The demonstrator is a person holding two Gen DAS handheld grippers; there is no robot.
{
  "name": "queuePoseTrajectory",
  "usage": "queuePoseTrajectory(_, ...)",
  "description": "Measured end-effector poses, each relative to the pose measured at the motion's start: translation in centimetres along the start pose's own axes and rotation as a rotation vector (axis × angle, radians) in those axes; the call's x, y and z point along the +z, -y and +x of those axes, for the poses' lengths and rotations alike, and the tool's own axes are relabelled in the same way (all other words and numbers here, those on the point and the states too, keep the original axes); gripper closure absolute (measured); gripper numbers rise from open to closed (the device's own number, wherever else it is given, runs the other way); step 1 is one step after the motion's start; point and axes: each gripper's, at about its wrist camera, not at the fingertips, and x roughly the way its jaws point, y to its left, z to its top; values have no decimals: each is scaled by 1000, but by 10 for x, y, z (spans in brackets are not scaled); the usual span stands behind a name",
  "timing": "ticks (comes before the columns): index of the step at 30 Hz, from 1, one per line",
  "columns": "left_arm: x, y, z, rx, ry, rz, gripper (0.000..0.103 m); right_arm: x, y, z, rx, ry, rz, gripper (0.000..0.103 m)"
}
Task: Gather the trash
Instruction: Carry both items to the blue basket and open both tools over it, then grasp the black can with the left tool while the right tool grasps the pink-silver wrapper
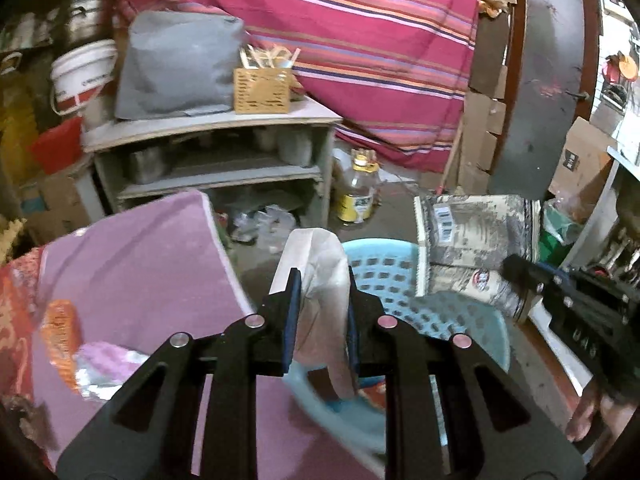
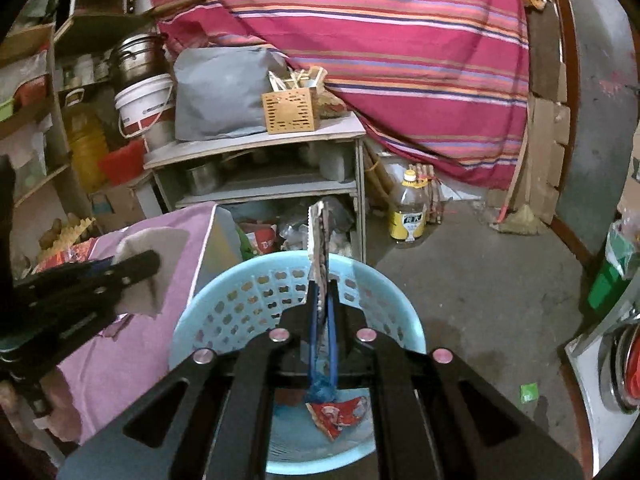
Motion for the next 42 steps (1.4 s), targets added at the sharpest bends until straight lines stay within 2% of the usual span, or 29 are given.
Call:
queuePoseTrajectory(3, 3, 11, 9, -23, -13, -13, 73, -1, 9, 5, -6, -15, 20, 99)
queuePoseTrajectory(6, 6, 15, 13, -21, -16, -8, 57, -2, 15, 7, -4, -21, 31, 99)
queuePoseTrajectory(8, 8, 16, 13, 1, -5, -4, 43, -3, 14, 8, -4, -22, 31, 99)
queuePoseTrajectory(9, 9, 15, 12, 10, 1, -5, 40, -3, 15, 8, -2, -24, 30, 99)
queuePoseTrajectory(13, 9, -4, 1, 46, 21, -31, 21, -4, 11, 15, 5, -41, 25, 99)
queuePoseTrajectory(17, 2, -29, -16, 96, 37, -54, 11, -5, -4, 26, 15, -64, 4, 95)
queuePoseTrajectory(21, -12, -63, -37, 154, 33, -79, 9, -5, -15, 34, -8, -84, -7, 93)
queuePoseTrajectory(22, -15, -70, -43, 164, 31, -83, 9, -6, -17, 36, -12, -91, -2, 79)
queuePoseTrajectory(23, -18, -78, -49, 177, 30, -85, 9, -7, -18, 38, -14, -99, 6, 51)
queuePoseTrajectory(24, -22, -89, -57, 195, 30, -89, 9, -7, -20, 39, -21, -99, 12, 38)
queuePoseTrajectory(25, -26, -99, -64, 211, 32, -92, 8, -8, -22, 39, -32, -91, 13, 31)
queuePoseTrajectory(28, -39, -134, -89, 285, 39, -97, 6, -8, -31, 44, -60, -105, -6, 31)
queuePoseTrajectory(33, -64, -197, -132, 380, 35, -129, 5, -12, -51, 42, -82, -75, -24, 19)
queuePoseTrajectory(37, -85, -235, -153, 425, 25, -150, 5, -14, -73, 39, -75, -53, -36, 11)
queuePoseTrajectory(42, -114, -271, -162, 455, -24, -206, 5, -17, -107, 37, -76, -19, -70, 10)
